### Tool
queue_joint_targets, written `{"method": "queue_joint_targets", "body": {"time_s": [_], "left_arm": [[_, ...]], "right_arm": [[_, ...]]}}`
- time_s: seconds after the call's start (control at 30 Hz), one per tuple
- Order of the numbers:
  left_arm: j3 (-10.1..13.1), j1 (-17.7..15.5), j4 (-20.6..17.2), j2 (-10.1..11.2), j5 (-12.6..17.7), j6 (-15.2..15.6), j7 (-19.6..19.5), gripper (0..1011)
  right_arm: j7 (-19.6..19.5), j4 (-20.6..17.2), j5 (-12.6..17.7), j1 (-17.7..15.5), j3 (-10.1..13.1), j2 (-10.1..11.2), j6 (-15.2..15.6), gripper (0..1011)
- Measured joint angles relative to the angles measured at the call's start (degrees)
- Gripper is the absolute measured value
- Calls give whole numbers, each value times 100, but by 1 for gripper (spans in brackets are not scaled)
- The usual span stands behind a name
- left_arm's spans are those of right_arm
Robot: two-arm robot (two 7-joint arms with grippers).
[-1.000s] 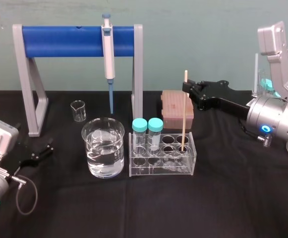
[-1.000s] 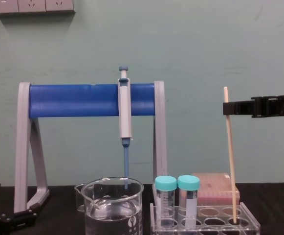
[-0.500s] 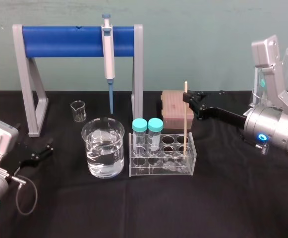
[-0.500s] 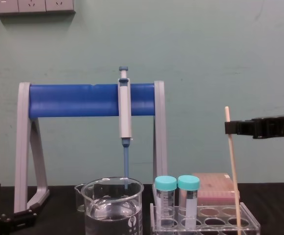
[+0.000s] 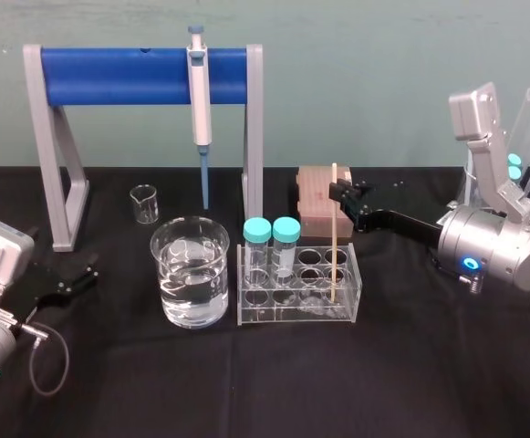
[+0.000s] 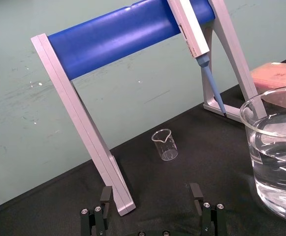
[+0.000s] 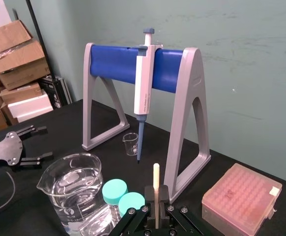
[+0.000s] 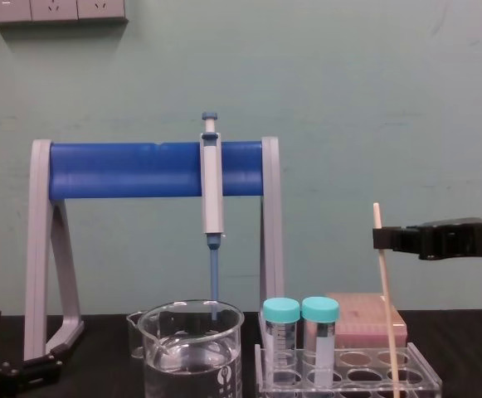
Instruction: Hold the thermometer with one hand and immerse one end into the beaker, then reinsert it into the test tube rack.
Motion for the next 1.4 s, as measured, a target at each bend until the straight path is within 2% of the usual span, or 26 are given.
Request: {"method": "queue_joint_targets", "body": {"time_s": [0.43, 0.87, 1.03, 1.1, 1.23, 1.27, 1.4], "left_arm": [[0, 0, 0, 0, 0, 0, 0, 1004], [0, 0, 0, 0, 0, 0, 0, 1004], [0, 0, 0, 0, 0, 0, 0, 1004], [0, 0, 0, 0, 0, 0, 0, 1004], [0, 0, 0, 0, 0, 0, 0, 1004], [0, 0, 0, 0, 0, 0, 0, 1004], [0, 0, 0, 0, 0, 0, 0, 1004]], "right_arm": [[72, 183, -93, 41, 0, -81, 95, 55], [76, 183, -92, 49, -1, -82, 110, 55], [75, 179, -90, 48, 0, -80, 106, 140], [74, 178, -90, 47, 2, -79, 104, 241], [73, 175, -89, 45, 3, -77, 102, 316], [73, 174, -88, 45, 3, -76, 101, 375], [72, 172, -87, 43, 4, -74, 99, 492]]}}
